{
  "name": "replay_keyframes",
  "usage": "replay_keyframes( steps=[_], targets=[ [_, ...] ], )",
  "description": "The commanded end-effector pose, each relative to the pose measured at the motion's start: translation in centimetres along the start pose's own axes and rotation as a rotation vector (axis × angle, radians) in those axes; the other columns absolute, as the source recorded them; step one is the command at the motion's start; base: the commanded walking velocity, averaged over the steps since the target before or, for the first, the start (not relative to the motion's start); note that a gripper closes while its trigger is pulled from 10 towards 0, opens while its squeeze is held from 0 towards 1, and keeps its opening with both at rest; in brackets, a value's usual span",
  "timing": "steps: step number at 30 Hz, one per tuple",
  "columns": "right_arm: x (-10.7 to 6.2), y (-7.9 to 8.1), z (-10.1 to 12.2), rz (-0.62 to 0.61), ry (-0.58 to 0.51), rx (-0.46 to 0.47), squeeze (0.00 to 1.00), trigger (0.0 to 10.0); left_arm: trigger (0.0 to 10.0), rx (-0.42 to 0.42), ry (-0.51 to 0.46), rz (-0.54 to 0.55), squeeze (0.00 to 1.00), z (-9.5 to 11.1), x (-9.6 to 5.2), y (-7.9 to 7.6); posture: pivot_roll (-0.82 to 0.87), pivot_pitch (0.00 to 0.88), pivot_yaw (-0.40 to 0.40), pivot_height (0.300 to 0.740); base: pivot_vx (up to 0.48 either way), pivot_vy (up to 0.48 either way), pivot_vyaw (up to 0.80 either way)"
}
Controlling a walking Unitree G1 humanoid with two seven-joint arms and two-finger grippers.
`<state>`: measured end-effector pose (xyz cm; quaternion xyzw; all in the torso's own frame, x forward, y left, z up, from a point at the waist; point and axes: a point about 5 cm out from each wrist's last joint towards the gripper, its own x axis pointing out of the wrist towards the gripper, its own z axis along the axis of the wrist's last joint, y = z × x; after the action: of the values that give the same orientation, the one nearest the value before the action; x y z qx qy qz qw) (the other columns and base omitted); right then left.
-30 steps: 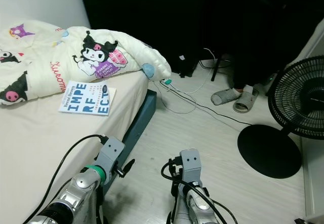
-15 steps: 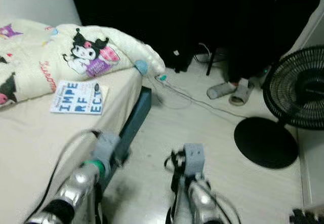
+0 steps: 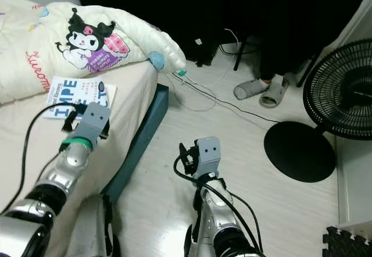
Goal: Clean up the room
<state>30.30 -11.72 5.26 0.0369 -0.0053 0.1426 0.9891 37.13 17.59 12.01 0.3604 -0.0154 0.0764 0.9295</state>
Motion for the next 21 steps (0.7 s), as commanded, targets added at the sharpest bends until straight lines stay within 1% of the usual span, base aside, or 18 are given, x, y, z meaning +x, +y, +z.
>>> replay_keyframes(
  steps=[1, 3, 5, 6, 7, 11, 12, 13, 14, 16, 17, 18, 19, 21],
  targets=[
    [-0.6, 0.3, -0.8, 0.004, 0.031, 0.012, 0.00, 10.0, 10.0, 0.083, 0.016, -0.003, 0.00, -0.7, -0.3, -0.3, 0.00, 0.275, 0.043, 0.528, 0.000, 0.000, 0.00],
    [-1.6, 0.0, -1.2, -0.008, 0.042, 0.011, 0.00, 10.0, 10.0, 0.194, -0.016, 0.001, 0.00, 0.1, 0.2, -0.6, -0.01, 0.288, 0.049, 0.528, 0.000, 0.000, 0.00],
    [-1.7, 0.0, -1.3, -0.010, 0.044, 0.011, 0.00, 10.0, 10.0, 0.203, -0.021, 0.004, 0.00, 0.2, 0.2, -0.6, -0.01, 0.288, 0.049, 0.528, 0.000, 0.000, 0.00],
    [-2.1, -0.1, -1.5, -0.016, 0.047, 0.012, 0.00, 10.0, 10.0, 0.250, -0.020, -0.009, 0.00, 0.7, 0.5, -0.9, -0.02, 0.313, 0.057, 0.528, 0.000, 0.000, 0.00],
    [-2.1, -0.1, -1.5, -0.016, 0.047, 0.012, 0.00, 10.0, 10.0, 0.250, -0.020, -0.009, 0.00, 0.7, 0.5, -0.9, -0.02, 0.313, 0.057, 0.528, 0.000, 0.000, 0.00],
    [-2.5, 0.2, -1.4, -0.019, 0.042, 0.016, 0.00, 10.0, 10.0, 0.301, -0.011, -0.016, 0.00, 0.9, 0.7, -0.9, -0.02, 0.336, 0.066, 0.528, 0.000, 0.000, 0.00],
    [-2.5, 0.2, -1.4, -0.019, 0.042, 0.016, 0.00, 10.0, 10.0, 0.301, -0.011, -0.016, 0.00, 0.9, 0.7, -0.9, -0.02, 0.336, 0.066, 0.528, 0.000, 0.000, 0.00],
    [-2.7, 0.6, -1.3, -0.023, 0.034, 0.028, 0.00, 10.0, 10.0, 0.317, 0.002, -0.007, 0.00, 0.9, 1.0, -0.4, -0.02, 0.359, 0.079, 0.528, 0.000, 0.000, 0.00],
    [-2.7, 0.6, -1.3, -0.023, 0.034, 0.028, 0.00, 10.0, 10.0, 0.317, 0.002, -0.007, 0.00, 0.9, 1.0, -0.4, -0.02, 0.359, 0.079, 0.528, 0.000, 0.000, 0.00],
    [-2.9, 1.1, -1.2, -0.025, 0.029, 0.035, 0.00, 10.0, 10.0, 0.337, 0.010, 0.009, 0.00, 0.7, 1.3, 0.3, -0.02, 0.373, 0.093, 0.528, 0.000, 0.000, 0.00],
    [-2.9, 1.1, -1.2, -0.025, 0.029, 0.035, 0.00, 10.0, 10.0, 0.337, 0.010, 0.009, 0.00, 0.7, 1.3, 0.3, -0.02, 0.373, 0.093, 0.528, 0.000, 0.000, 0.00],
    [-3.3, 1.4, -1.2, -0.029, 0.028, 0.041, 0.00, 10.0, 9.0, 0.366, 0.016, 0.013, 0.00, 0.6, 1.6, 0.9, -0.02, 0.383, 0.105, 0.528, 0.000, 0.000, 0.00],
    [-3.4, 1.4, -1.1, -0.031, 0.028, 0.044, 0.00, 10.0, 8.9, 0.371, 0.020, 0.014, 0.00, 0.6, 1.7, 1.2, -0.03, 0.386, 0.106, 0.528, 0.000, 0.000, 0.00],
    [-3.4, 1.4, -1.1, -0.033, 0.027, 0.046, 0.00, 10.0, 8.9, 0.373, 0.023, 0.015, 0.00, 0.5, 1.7, 1.3, -0.03, 0.388, 0.108, 0.528, 0.000, 0.000, 0.00]
  ],
)
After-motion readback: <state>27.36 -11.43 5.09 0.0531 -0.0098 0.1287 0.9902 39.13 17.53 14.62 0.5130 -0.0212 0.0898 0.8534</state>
